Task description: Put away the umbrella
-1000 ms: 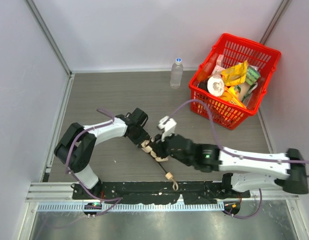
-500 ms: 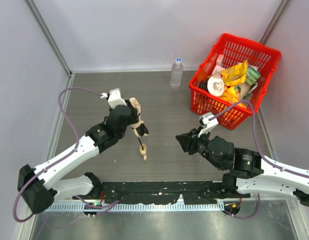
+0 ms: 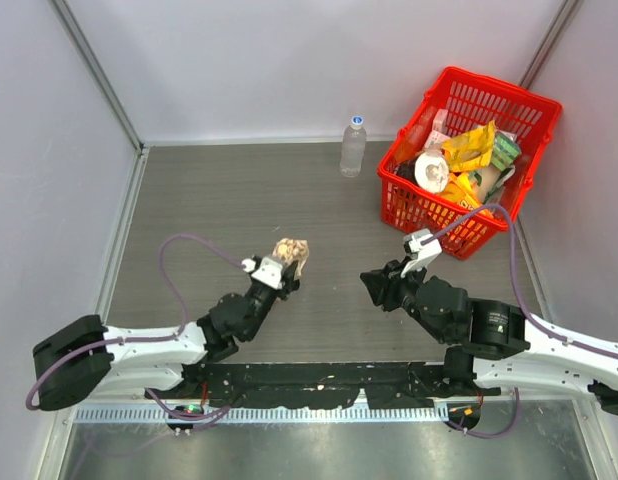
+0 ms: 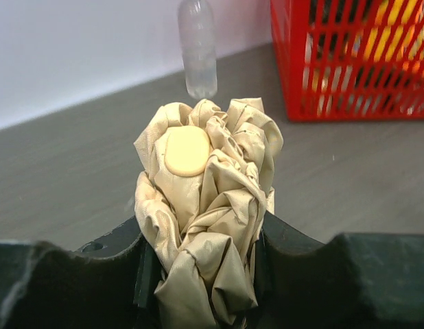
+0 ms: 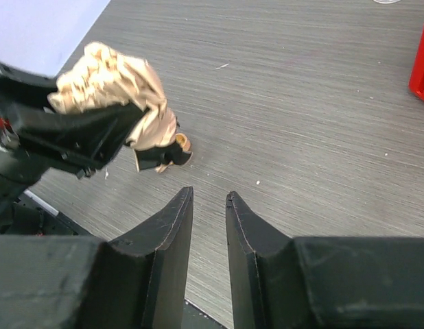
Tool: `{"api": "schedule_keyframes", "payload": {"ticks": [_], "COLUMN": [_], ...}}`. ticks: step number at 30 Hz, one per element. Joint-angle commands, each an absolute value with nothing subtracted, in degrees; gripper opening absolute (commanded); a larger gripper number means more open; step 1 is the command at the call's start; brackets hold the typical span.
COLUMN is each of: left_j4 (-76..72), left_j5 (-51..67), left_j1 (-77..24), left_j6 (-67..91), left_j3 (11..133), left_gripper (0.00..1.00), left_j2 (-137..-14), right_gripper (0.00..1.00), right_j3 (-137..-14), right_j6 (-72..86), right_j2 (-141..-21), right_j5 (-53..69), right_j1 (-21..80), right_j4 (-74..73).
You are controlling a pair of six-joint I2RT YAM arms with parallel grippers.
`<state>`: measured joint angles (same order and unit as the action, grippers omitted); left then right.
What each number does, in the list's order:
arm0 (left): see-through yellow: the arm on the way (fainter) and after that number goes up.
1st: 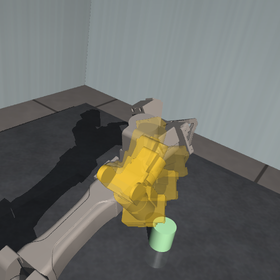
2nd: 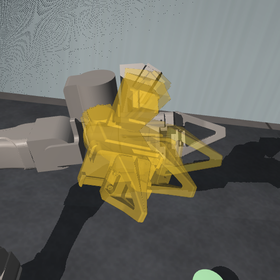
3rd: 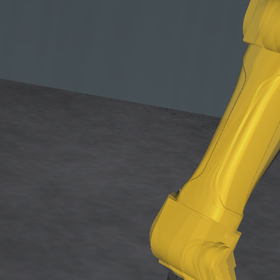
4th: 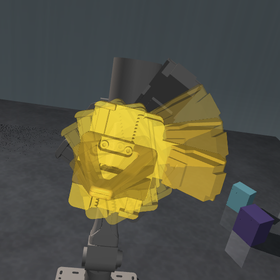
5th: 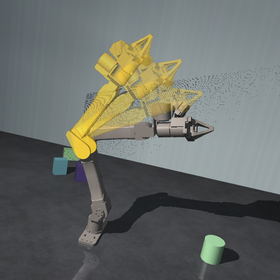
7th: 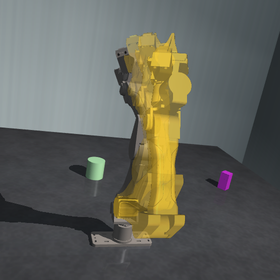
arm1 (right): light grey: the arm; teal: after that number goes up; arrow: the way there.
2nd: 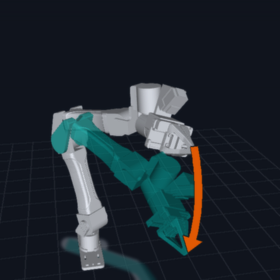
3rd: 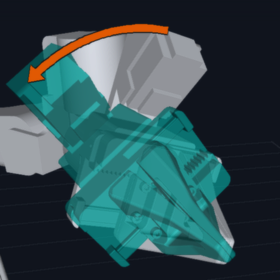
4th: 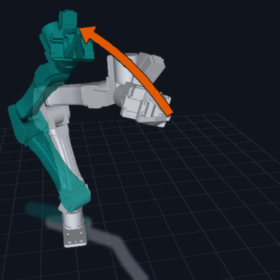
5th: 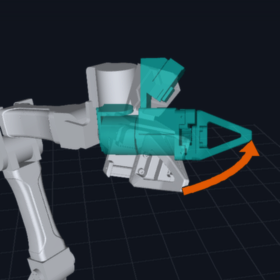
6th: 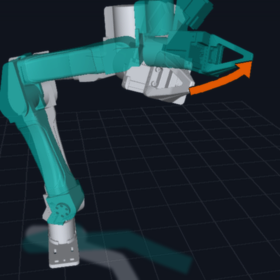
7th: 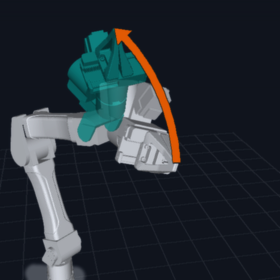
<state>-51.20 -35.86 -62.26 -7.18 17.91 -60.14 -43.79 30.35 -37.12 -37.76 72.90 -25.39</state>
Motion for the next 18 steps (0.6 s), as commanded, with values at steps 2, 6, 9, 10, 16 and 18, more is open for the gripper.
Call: {"api": "schedule_keyframes", "payload": {"ticks": [2,6,9,10,16,18], "left_j4": [-75.49,-77.41,-80.26,-75.89,10.95,27.78], "left_j5": [-46.12,-49.39,-48.96,-51.39,-51.42,-48.35], "left_j1": [-65.56,-66.0,-66.01,-65.92,-55.49,-48.2], "left_j6": [3.21,10.53,10.11,11.33,45.14,45.62], "left_j3": [4.16,0.44,-0.1,2.09,34.48,44.94], "left_gripper": [0.0,0.0,0.0,0.0,0.0,0.0], "left_j2": [-63.36,-67.05,-69.52,-68.65,-54.22,-58.51], "right_gripper": [0.31,0.31,0.31,0.31,0.32,0.32], "right_j3": [-43.07,-41.93,-41.22,-41.05,-42.8,-42.98], "right_j6": [31.9,32.43,32.96,33.39,35.24,35.6], "right_j2": [-37.53,-37.44,-38.23,-38.32,-40.16,-40.43], "right_j5": [-39.82,-38.15,-36.57,-36.04,-36.55,-37.18], "right_j1": [72.77,72.69,72.77,72.77,72.77,72.77], "right_j4": [-24.17,-23.38,-23.2,-23.2,-28.2,-29.97]}}
